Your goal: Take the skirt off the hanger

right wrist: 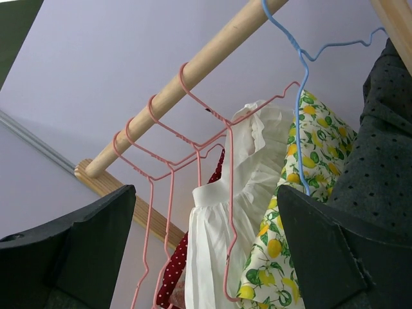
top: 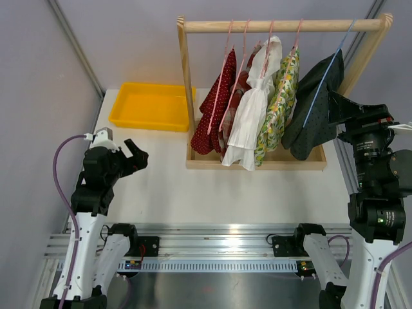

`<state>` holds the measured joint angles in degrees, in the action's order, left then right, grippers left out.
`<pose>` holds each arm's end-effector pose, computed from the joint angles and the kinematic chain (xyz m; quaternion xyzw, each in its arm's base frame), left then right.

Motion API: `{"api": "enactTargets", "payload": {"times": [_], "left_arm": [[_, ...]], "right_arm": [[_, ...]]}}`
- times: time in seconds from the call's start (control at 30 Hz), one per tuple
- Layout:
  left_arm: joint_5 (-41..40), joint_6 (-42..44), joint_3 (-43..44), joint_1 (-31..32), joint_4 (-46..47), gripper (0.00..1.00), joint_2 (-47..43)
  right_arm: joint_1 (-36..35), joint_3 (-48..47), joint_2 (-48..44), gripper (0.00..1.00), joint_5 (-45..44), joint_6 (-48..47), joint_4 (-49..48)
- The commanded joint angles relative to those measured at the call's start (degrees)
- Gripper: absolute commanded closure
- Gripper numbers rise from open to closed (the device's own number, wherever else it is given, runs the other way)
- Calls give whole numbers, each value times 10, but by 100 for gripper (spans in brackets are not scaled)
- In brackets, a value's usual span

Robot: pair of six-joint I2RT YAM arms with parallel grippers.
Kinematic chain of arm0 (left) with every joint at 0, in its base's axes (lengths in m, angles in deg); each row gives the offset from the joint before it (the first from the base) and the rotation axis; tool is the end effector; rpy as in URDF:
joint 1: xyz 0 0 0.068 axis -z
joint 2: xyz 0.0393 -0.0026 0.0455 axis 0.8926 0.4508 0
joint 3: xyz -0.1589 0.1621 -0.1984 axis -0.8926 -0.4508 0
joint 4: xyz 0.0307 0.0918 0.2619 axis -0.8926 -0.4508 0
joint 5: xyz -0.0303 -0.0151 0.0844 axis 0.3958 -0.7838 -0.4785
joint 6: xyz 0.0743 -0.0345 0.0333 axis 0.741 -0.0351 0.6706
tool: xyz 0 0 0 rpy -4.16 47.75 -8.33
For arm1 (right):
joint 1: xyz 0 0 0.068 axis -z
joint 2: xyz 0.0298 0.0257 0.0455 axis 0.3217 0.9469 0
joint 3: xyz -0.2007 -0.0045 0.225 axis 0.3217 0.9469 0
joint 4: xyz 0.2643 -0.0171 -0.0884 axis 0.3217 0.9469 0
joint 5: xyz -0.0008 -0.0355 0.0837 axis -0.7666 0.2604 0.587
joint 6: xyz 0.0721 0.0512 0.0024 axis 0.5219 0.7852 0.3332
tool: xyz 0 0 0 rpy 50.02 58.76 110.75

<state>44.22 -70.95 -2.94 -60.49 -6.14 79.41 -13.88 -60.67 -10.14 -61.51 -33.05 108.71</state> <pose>0.1711 -0.0135 0.3227 -0.1460 0.8400 -0.1535 0.4995 0.1088 -0.0035 0.5567 0.2188 0.5598 0.2840 0.7470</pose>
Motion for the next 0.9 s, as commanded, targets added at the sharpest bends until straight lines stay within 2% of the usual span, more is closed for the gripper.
{"api": "enactTargets", "payload": {"times": [0.0, 0.1, 0.13, 0.23, 0.33, 0.43, 0.6, 0.87], "left_arm": [[-8, 13, 19, -2, 13, 1, 3], [-11, 22, 16, -2, 16, 1, -5], [-38, 22, 27, -2, 1, 1, -4], [-88, 35, 63, -2, -37, 1, 3], [-99, 40, 59, 3, -43, 1, 8], [-107, 27, 29, 4, -45, 1, 4], [-119, 28, 30, 5, -49, 1, -8], [-112, 25, 27, 5, -47, 1, -4]], "right_arm": [[-1, -8, 1, 1, 12, -36, -40], [-1, 10, -25, 1, -17, -65, -60], [-1, -3, -27, 1, -25, -81, -55], [-1, -54, -1, 1, -30, -118, -21], [-1, -91, 37, 0, -27, -138, 0], [-1, -145, 88, 0, -39, -146, 23], [-1, -221, 164, 2, -87, -166, 90], [-1, -379, 356, 13, -81, -167, 242]]}}
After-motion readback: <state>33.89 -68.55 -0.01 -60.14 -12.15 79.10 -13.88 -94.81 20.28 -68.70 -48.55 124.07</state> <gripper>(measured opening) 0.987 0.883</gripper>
